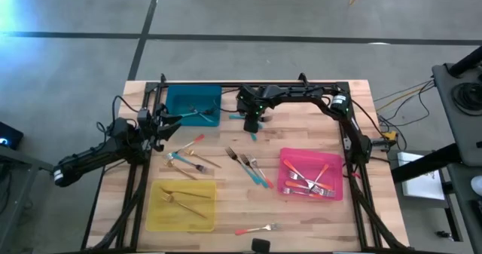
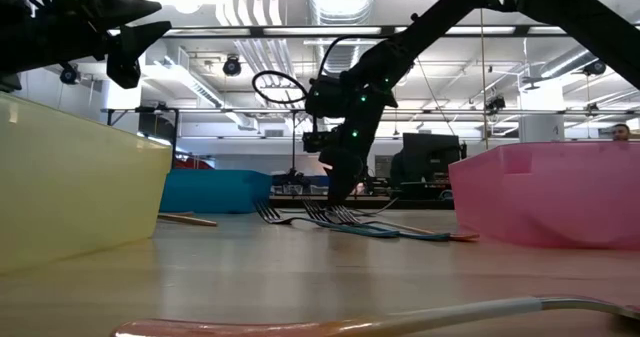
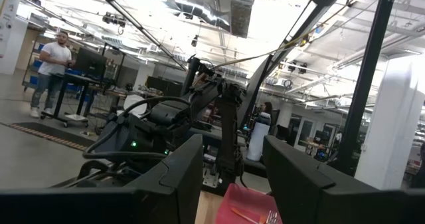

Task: Sort silverware by color (type)
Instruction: Put the blue fork into the blue bin

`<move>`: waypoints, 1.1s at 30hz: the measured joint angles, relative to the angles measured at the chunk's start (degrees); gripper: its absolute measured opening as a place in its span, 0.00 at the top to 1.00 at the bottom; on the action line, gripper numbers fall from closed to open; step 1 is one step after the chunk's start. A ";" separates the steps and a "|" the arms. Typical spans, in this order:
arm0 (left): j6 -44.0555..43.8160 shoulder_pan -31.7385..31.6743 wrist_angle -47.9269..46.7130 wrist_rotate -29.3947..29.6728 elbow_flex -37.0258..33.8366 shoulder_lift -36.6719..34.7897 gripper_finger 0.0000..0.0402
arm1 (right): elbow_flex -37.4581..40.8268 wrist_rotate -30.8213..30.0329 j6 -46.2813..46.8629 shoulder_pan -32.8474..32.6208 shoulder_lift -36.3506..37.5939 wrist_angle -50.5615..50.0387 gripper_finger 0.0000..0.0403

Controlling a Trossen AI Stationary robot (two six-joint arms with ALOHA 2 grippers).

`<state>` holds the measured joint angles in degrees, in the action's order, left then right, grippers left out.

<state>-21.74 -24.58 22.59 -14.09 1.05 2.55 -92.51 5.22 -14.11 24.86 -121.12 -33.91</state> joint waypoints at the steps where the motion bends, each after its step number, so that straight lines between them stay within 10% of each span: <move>1: 0.00 0.00 0.01 0.00 0.00 0.00 0.65 | 0.00 -0.02 -0.07 0.00 0.00 0.04 0.95; 19: 0.00 0.00 0.02 0.00 0.00 0.00 0.65 | -11.92 -0.94 6.27 -1.90 1.08 -4.07 0.98; 33: 0.00 0.00 0.02 0.00 -0.01 0.00 0.65 | -12.24 -0.81 16.92 -6.71 -2.55 46.66 0.98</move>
<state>-21.74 -24.58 22.61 -14.09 1.04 2.55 -104.75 4.40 2.81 18.15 -123.67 12.74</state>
